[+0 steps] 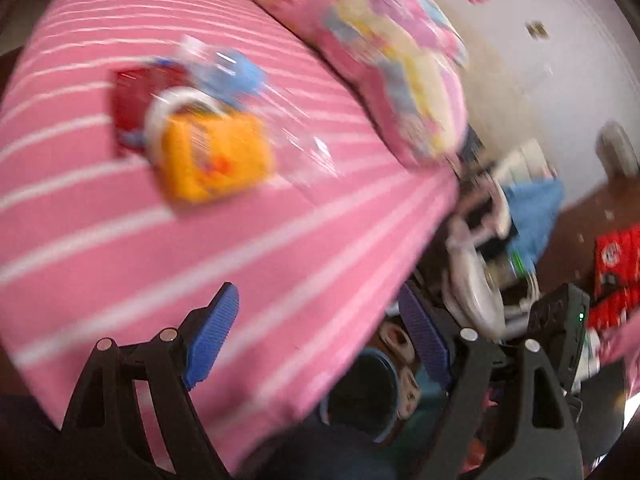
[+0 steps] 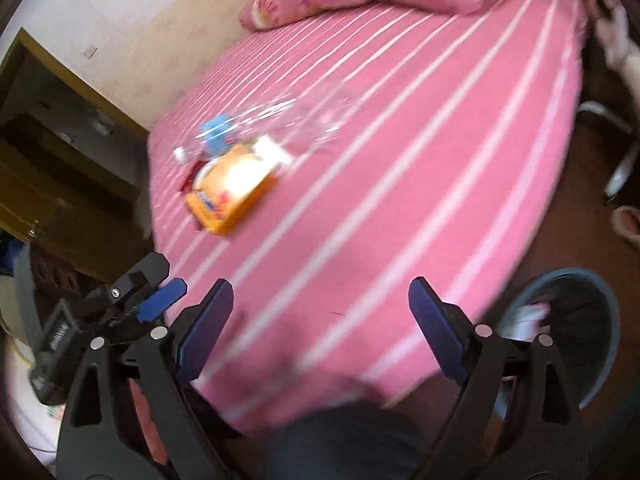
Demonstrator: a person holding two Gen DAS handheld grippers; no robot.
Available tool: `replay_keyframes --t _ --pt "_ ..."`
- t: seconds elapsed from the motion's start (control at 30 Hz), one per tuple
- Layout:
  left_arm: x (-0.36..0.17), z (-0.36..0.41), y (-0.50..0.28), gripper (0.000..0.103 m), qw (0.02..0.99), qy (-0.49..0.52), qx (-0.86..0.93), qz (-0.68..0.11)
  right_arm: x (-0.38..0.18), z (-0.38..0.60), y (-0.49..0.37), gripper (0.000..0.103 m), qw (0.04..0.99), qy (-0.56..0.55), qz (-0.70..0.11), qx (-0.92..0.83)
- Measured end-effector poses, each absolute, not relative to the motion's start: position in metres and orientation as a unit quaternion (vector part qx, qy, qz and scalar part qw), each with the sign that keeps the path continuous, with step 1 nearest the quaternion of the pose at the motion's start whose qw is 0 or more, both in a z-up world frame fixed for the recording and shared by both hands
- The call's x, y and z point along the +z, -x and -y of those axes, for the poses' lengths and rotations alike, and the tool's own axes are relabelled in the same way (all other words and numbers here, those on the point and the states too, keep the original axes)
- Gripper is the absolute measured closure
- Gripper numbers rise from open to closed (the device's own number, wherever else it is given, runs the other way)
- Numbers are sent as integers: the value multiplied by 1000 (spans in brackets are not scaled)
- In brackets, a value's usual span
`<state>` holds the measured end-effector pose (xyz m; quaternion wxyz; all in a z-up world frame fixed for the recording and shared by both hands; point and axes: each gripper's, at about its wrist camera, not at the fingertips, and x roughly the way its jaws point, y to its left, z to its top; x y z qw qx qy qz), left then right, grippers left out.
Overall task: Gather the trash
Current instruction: 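Move both tools back toward the orange box and tape on the bed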
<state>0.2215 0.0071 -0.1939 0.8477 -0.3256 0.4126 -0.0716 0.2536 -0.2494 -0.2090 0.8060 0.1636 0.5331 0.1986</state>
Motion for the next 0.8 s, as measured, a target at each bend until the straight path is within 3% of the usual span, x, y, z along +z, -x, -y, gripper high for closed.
replay_keyframes --t 0.37,0.47,0.63,0.8 --pt "-230 -128 -265 24 835 381 -14 -396 -233 126 -315 14 747 -212 -591 220" --pt "-239 -145 -281 26 831 395 -25 -390 -243 109 -333 14 725 -247 -605 217" --pt "-257 -153 -310 41 817 417 -55 -395 -269 93 -364 14 690 -296 -637 174" --pt "-264 -150 -328 43 807 430 -71 -399 -284 85 -385 14 685 -304 -647 142"
